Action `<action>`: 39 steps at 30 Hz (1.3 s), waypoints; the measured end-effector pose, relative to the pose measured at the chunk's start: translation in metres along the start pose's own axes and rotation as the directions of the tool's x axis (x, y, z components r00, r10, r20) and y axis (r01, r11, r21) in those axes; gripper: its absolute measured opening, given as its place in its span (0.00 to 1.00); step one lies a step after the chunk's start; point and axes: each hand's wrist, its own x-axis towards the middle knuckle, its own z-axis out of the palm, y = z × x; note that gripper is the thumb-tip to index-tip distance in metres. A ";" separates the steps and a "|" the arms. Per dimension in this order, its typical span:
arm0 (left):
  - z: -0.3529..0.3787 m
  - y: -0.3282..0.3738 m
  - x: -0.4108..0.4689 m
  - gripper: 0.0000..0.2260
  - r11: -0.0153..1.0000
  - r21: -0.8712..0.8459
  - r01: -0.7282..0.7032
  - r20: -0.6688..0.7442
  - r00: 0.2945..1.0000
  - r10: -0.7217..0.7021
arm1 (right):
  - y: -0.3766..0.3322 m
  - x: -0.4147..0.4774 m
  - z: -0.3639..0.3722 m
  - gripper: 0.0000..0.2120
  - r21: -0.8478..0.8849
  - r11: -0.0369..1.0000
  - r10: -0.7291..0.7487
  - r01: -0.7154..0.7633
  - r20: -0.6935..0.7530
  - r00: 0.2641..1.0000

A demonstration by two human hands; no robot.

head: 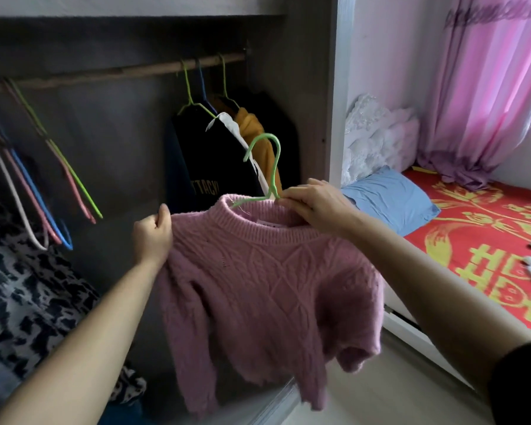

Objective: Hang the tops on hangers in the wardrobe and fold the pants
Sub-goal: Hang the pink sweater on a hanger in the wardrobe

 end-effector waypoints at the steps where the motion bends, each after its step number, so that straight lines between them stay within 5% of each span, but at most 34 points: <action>1: -0.001 -0.001 0.000 0.27 1.000 0.005 0.004 -0.013 1.000 -0.004 | -0.001 0.004 0.001 0.14 -0.066 0.998 -0.016 0.023 0.099 0.995; 4: -0.003 -0.008 -0.008 0.27 0.998 0.052 -0.018 0.021 1.000 0.017 | -0.003 0.017 -0.006 0.15 -0.132 0.991 0.028 0.006 0.261 0.965; 12: -0.017 -0.009 0.010 0.25 0.999 -0.049 -0.002 0.216 0.976 0.013 | -0.034 0.047 -0.018 0.15 0.028 0.999 0.018 -0.019 0.048 0.999; 17: -0.018 0.017 0.009 0.16 0.944 -0.313 -0.108 0.512 0.818 0.264 | -0.052 0.064 -0.018 0.15 0.013 0.997 0.075 -0.075 0.016 0.997; 20: -0.015 0.019 0.014 0.08 0.912 -0.385 -0.141 0.363 0.885 0.290 | -0.060 0.072 -0.023 0.14 0.018 0.997 0.082 -0.082 -0.007 0.997; 23: -0.021 0.016 0.026 0.13 0.893 -0.393 -0.218 0.179 0.935 0.307 | -0.060 0.076 -0.031 0.16 0.009 0.997 0.072 -0.072 -0.075 0.995; 28: -0.023 0.011 0.044 0.15 0.877 -0.413 -0.246 0.082 0.949 0.305 | -0.052 0.053 -0.045 0.30 0.099 0.945 0.300 -0.311 0.112 0.947; 33: -0.019 0.008 0.057 0.18 0.899 -0.312 -0.306 0.073 0.936 0.343 | -0.072 0.045 -0.046 0.30 0.216 0.919 0.283 -0.331 0.223 0.933; 36: -0.005 0.010 0.063 0.19 0.930 -0.156 -0.333 0.069 0.936 0.346 | -0.081 0.050 -0.037 0.19 0.156 0.931 0.322 -0.331 0.078 0.943; 39: 0.005 0.010 0.079 0.19 0.956 -0.096 -0.279 0.056 0.957 0.285 | -0.090 0.074 -0.032 0.22 0.026 0.954 0.301 -0.300 -0.085 0.950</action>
